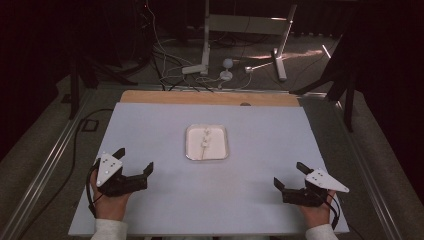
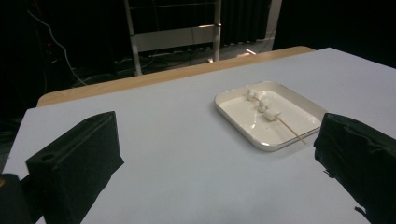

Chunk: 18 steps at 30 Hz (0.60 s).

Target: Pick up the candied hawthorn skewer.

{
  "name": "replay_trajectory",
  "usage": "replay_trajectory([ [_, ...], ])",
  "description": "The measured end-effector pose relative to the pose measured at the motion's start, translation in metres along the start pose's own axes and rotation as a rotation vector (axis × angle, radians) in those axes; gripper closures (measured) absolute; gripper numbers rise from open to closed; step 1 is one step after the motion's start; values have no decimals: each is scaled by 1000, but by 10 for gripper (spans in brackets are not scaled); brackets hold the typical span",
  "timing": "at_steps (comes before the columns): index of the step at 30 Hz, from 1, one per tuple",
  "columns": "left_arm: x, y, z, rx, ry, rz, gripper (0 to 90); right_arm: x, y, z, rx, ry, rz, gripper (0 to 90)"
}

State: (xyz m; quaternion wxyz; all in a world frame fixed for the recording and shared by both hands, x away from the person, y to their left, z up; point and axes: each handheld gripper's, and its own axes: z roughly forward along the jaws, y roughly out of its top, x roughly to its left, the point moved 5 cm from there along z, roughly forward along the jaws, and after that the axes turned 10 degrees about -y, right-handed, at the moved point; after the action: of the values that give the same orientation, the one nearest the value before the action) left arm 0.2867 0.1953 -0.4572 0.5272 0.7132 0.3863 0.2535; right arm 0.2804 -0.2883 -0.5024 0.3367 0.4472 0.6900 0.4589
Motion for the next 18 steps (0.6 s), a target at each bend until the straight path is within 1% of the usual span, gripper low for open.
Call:
replay_trajectory([
  [5, -2, 10, 7, -3, -17, -7, 9, -1, 0, -1, -2, -1, 7, 0],
  [6, -3, 14, 11, -4, -24, -7, 9, -2, 0, -1, -5, -2, 6, 0],
  [7, -3, 14, 11, -4, -24, -7, 9, -2, 0, -1, -4, -3, 6, 0],
  [9, -4, 18, 15, 2, -33, -20, 9, -2, -1, -1, 0, -4, 10, 0],
  [10, -6, 20, 21, 16, -40, -27, 9, -2, -1, -1, 1, -4, 10, 0],
  [11, -6, 20, 21, 16, -40, -27, 9, -2, 0, -1, 0, -5, 9, 0],
  [13, -8, 24, 29, 27, -48, -23, 9, -2, 0, -1, -4, -4, 8, 0],
  [14, -8, 24, 29, 27, -48, -23, 9, -2, 0, -1, -5, -4, 8, 0],
  [15, -9, 26, 34, 28, -53, -24, 9, -2, 0, -1, -2, -3, 8, 0],
  [16, -9, 26, 34, 28, -53, -24, 9, -1, 0, -1, 1, -2, 8, 0],
  [18, -10, 27, 39, 29, -61, -31, 9, -1, -1, 0, 2, -1, 7, 0],
])
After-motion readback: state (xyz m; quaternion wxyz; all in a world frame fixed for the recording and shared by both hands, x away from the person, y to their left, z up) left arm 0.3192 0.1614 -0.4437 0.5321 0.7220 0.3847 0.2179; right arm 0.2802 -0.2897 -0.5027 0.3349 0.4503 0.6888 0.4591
